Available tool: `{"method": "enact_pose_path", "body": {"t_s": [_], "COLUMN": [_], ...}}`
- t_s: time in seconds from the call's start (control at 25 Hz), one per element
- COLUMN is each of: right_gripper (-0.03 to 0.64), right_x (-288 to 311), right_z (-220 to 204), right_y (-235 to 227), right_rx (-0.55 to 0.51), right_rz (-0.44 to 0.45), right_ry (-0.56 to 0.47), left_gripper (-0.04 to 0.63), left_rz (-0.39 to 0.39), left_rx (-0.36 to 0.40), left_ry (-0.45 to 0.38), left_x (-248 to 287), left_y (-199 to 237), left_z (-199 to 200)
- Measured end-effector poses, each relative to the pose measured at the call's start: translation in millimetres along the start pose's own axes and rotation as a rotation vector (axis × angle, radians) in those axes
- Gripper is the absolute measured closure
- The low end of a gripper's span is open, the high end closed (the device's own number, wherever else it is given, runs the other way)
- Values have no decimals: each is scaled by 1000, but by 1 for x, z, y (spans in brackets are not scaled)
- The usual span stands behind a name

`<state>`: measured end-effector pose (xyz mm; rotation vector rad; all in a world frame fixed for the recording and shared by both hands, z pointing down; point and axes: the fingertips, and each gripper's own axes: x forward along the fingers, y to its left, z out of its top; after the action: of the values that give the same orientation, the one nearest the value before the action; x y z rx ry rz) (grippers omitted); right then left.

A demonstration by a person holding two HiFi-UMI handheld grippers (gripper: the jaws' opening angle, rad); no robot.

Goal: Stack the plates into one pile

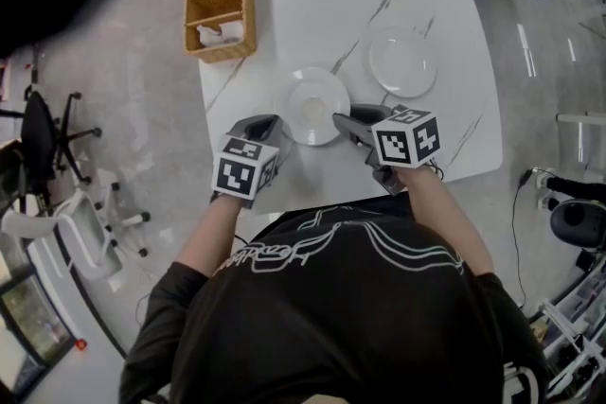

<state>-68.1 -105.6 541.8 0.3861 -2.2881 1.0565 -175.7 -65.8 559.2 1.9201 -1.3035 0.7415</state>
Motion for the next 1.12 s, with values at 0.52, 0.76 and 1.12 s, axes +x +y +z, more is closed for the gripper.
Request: {"method": "enact_pose_path", "body": {"t_s": [0.52,0.76,1.12], "right_gripper": [581,581,581], "right_x": [-11,-28,-88], "right_z": [12,12,31], "right_y": [1,-10,-56], "right_rx": [368,437,530], "right_rz": [173,208,141], "right_ry": [-119,-154,-346], "left_gripper": [572,572,572], "left_rz": [-45,-56,-117], "left_rx": [-43,-25,21], "left_ry": [-6,-79,-69], "left_x": [-2,-5,10], "left_y": [-6,-13,-33], "left_z": [2,20,41]}}
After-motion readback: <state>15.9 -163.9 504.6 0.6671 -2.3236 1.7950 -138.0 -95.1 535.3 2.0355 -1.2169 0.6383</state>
